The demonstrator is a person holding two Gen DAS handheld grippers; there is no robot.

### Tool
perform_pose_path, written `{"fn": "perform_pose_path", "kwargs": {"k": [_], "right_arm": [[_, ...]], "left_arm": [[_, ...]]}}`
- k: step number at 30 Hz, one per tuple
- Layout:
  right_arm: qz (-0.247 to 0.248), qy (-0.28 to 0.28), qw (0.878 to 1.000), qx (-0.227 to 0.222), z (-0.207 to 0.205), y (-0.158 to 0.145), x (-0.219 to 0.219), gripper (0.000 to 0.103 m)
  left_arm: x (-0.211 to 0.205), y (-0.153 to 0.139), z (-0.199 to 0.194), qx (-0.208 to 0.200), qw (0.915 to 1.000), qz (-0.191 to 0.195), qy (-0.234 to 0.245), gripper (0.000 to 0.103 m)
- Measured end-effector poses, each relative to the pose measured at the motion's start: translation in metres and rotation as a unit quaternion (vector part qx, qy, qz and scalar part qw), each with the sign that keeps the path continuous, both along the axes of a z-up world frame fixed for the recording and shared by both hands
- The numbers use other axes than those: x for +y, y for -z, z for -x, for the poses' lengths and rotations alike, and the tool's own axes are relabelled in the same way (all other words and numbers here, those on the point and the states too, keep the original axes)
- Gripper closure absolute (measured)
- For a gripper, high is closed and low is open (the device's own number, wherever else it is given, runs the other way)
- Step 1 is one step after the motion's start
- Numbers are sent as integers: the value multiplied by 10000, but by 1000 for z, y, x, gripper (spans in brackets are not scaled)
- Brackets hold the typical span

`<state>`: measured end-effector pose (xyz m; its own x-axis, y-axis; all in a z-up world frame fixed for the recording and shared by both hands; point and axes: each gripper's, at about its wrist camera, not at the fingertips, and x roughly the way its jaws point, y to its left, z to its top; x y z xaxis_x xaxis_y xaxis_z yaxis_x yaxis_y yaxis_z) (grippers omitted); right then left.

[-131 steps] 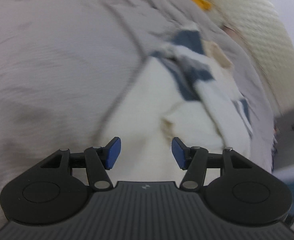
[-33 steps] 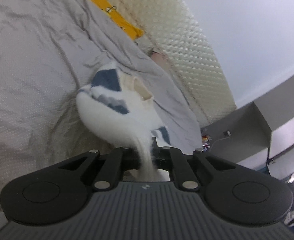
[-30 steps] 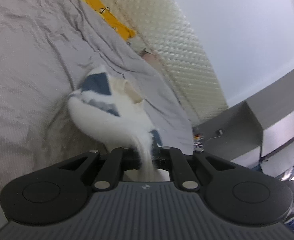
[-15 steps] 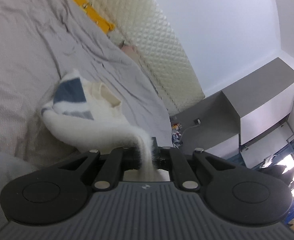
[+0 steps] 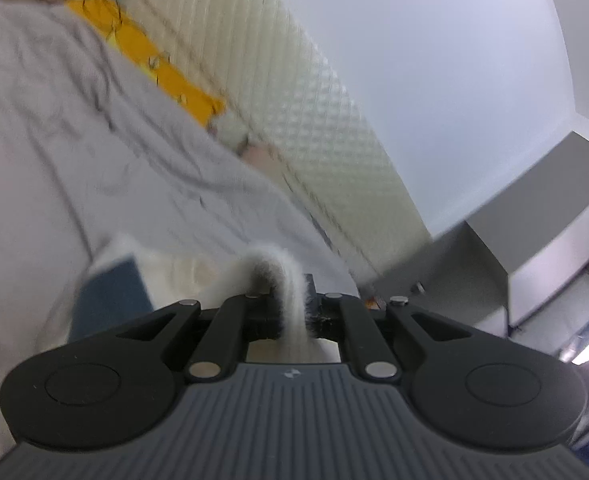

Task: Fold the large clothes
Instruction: 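Lift the pinched hem with both grippers and fold it toward the collar, then lower the hem onto the sweater body and open both grippers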

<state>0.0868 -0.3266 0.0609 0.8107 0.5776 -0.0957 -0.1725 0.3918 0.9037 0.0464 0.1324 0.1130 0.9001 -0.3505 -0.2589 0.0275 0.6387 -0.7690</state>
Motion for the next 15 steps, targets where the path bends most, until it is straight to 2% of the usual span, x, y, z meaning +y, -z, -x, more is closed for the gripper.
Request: {"fn": "perform_pose_path", "kwargs": {"k": [2, 6, 11, 15], "right_arm": [[-82, 48, 9999, 129, -26, 2, 1, 88], [86, 132, 9992, 357, -73, 15, 7, 88], [169, -14, 9977, 652, -121, 51, 10, 88], [111, -140, 9957, 912, -151, 90, 10, 88]], "left_arm": [[-3, 7, -27, -16, 9995, -109, -289, 95], [-1, 38, -78, 22, 9973, -31, -730, 95], [12, 90, -137, 273, 9956, 238, -861, 95], [23, 129, -170, 488, 9946, 203, -895, 95]]}}
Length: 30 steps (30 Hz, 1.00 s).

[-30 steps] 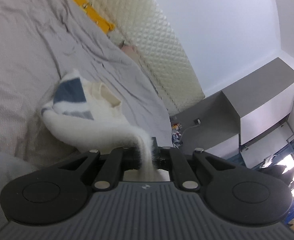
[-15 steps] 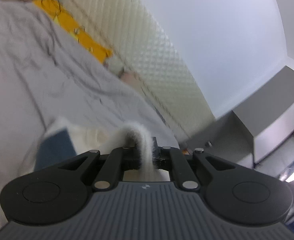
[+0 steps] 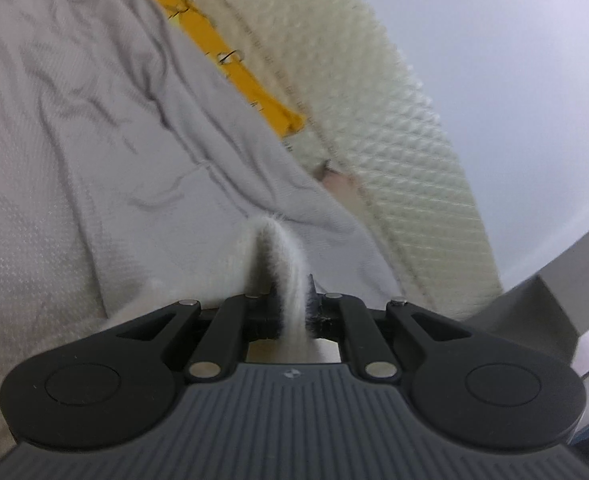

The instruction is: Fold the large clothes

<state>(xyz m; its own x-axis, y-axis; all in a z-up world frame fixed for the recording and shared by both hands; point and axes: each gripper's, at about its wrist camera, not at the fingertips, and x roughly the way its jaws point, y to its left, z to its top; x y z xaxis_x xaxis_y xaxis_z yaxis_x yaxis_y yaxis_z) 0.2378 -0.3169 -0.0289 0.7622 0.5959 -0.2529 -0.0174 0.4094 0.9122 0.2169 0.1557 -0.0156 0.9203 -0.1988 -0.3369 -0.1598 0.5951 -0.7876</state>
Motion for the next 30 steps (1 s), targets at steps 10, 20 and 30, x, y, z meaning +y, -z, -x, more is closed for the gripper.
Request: {"fn": "perform_pose_path", "kwargs": {"k": [10, 20, 30], "right_arm": [[112, -104, 9963, 842, -63, 79, 12, 88], [202, -141, 9968, 754, -75, 87, 17, 86], [522, -319, 9971, 461, -48, 53, 23, 46]], "left_arm": [[30, 86, -85, 481, 9988, 31, 45, 95], [36, 98, -103, 387, 9989, -128, 244, 95], [17, 68, -73, 251, 9969, -270, 702, 43]]}}
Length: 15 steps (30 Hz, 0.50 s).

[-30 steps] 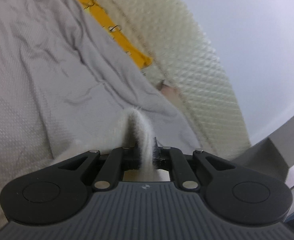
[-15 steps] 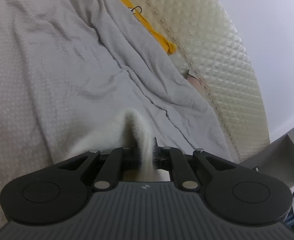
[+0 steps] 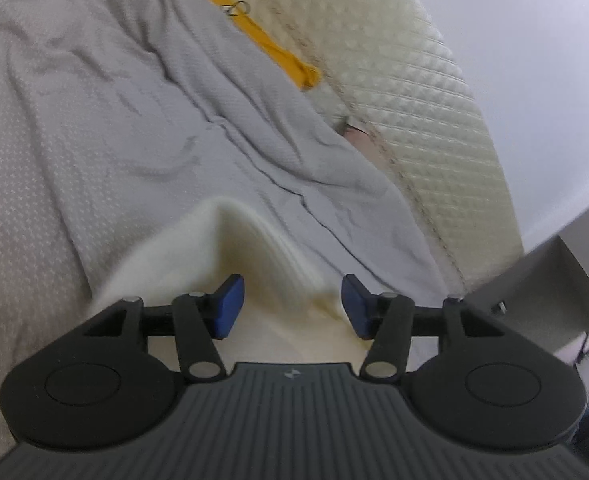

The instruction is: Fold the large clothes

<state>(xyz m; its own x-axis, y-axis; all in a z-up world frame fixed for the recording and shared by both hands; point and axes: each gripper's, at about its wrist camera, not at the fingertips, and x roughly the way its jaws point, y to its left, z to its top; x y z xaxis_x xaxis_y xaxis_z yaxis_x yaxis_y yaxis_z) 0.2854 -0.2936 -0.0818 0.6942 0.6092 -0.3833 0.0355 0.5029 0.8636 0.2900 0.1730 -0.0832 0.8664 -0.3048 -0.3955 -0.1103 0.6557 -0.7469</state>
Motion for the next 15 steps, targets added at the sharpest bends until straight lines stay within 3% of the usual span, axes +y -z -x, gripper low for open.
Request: {"fn": "perform_pose_path", "kwargs": {"k": [5, 8, 11, 13, 15], "right_arm": [[260, -335, 9988, -238, 25, -16, 19, 46], [1112, -464, 9923, -285, 39, -23, 37, 46], [2120, -415, 9763, -133, 47, -19, 48, 50], [2588, -339, 9653, -55, 49, -15, 49, 63], [3029, -203, 9527, -136, 50, -14, 49, 64]], "left_arm": [[-24, -12, 18, 93, 9983, -537, 180, 42], [-40, -11, 24, 305, 9940, -1000, 312, 42], [-57, -8, 25, 537, 9846, -1626, 355, 42], [-63, -4, 24, 634, 9789, -1912, 341, 42], [-68, -2, 23, 679, 9733, -2171, 304, 42]]}}
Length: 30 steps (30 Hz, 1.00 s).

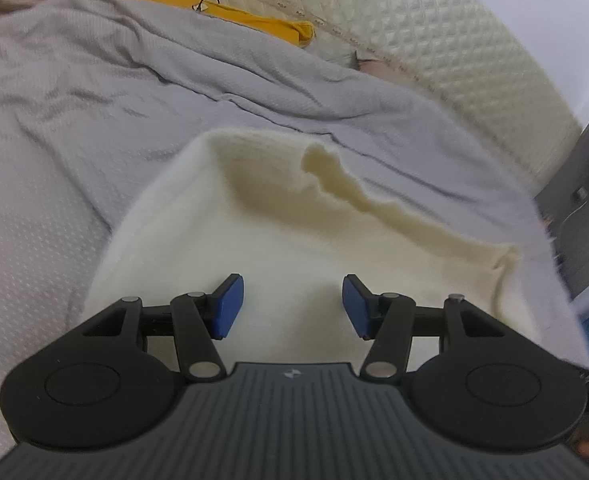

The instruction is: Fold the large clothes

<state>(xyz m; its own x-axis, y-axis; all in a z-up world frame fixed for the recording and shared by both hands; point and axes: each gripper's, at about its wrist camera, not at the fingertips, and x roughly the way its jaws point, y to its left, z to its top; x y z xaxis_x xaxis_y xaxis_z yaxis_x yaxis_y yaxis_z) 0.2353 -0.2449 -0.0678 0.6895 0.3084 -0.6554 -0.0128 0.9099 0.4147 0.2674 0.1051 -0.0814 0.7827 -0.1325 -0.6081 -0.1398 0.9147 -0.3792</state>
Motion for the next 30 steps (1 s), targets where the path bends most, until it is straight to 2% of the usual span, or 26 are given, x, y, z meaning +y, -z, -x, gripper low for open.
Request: {"fn": "perform_pose_path", "kwargs": {"k": [1, 3, 6, 9, 12, 18, 24, 30], "right_arm": [[288, 114, 9995, -94, 0, 0, -2, 64], [542, 294, 9979, -217, -5, -1, -5, 65], [471, 521, 9973, -233, -13, 3, -14, 65], [638, 623, 9955, -334, -21, 6, -11, 65], [781, 615, 9945, -323, -31, 11, -9, 66], [1063, 457, 9929, -284, -38, 17, 1, 66], [916, 426, 9940, -411, -27, 6, -2, 65], [799, 196, 9939, -740, 3, -24, 2, 64]], "left_arm": [[-1, 1, -1, 0, 9999, -102, -10, 42], [-4, 5, -4, -5, 9995, -304, -56, 42], [-3, 8, -9, -60, 9989, -422, -204, 42], [-1, 10, -16, -183, 9975, -570, -382, 42], [-1, 14, -23, -201, 9964, -709, -409, 42], [1, 16, -31, -66, 9967, -716, -373, 42], [-5, 3, -21, -93, 9969, -728, -287, 42], [-23, -17, 17, -297, 9962, -813, -33, 42]]}}
